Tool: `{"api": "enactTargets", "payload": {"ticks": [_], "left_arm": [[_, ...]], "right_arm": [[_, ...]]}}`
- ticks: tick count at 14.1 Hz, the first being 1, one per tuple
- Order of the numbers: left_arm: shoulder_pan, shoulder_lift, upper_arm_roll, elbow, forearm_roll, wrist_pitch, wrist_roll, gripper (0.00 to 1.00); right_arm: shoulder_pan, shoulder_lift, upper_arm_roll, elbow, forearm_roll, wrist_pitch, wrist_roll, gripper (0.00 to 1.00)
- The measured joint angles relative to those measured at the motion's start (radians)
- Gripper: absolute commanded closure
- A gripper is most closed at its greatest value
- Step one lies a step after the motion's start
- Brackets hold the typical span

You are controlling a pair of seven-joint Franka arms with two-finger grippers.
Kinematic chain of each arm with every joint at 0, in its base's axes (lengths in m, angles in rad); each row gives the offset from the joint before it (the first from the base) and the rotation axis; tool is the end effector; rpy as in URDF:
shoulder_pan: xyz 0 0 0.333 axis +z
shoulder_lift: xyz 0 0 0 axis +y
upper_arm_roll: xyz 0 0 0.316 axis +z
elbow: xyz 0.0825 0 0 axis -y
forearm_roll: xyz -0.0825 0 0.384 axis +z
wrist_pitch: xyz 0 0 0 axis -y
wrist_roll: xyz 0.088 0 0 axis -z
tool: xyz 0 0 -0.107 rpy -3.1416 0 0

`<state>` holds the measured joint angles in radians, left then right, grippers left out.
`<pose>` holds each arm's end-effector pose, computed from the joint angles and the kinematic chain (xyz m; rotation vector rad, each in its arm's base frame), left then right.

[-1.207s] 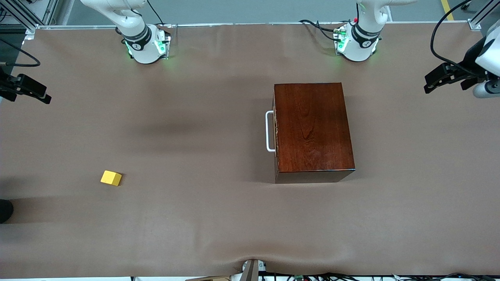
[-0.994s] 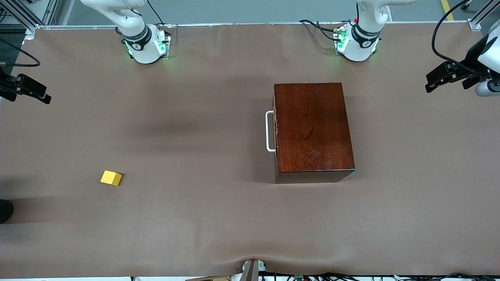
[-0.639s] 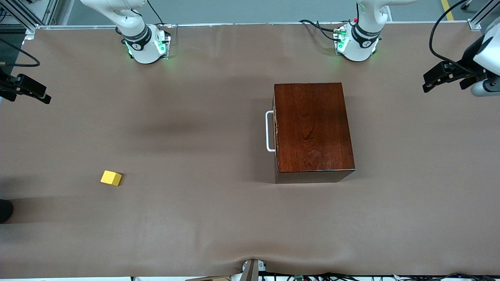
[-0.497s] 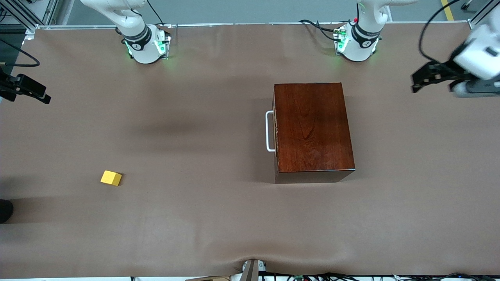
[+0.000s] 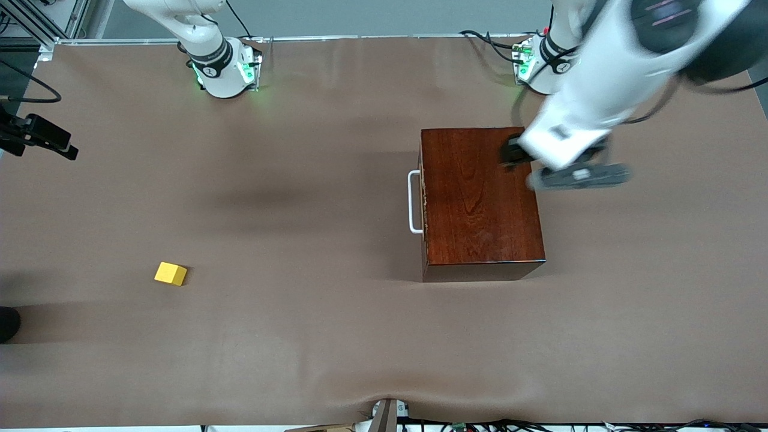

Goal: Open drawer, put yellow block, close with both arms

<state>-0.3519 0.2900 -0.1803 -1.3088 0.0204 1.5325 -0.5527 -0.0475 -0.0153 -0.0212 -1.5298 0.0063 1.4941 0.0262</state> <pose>0.5571 -0.3056 0.5738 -3.1342 -0.0414 0.1081 0.5410 -0.0366 0.6454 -3.1309 0.1480 0.0318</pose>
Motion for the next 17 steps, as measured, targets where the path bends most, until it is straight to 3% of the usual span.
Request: {"api": "enactTargets", "payload": {"ticks": [5,11,17], "left_arm": [[-0.147,0.190,0.022,0.082,0.000,0.182,-0.192,0.00],[-0.485,0.386,0.291,0.219,0.000,0.236,-0.329,0.00],[-0.568,0.480,0.318,0.239,0.055,0.199,-0.388,0.00]], "right_arm": [[0.000,0.000,0.000,0.000,0.000,0.000,0.000,0.00],[0.000,0.000,0.000,0.000,0.000,0.000,0.000,0.00],[0.000,0.001,0.000,0.000,0.000,0.000,0.000,0.00]]}}
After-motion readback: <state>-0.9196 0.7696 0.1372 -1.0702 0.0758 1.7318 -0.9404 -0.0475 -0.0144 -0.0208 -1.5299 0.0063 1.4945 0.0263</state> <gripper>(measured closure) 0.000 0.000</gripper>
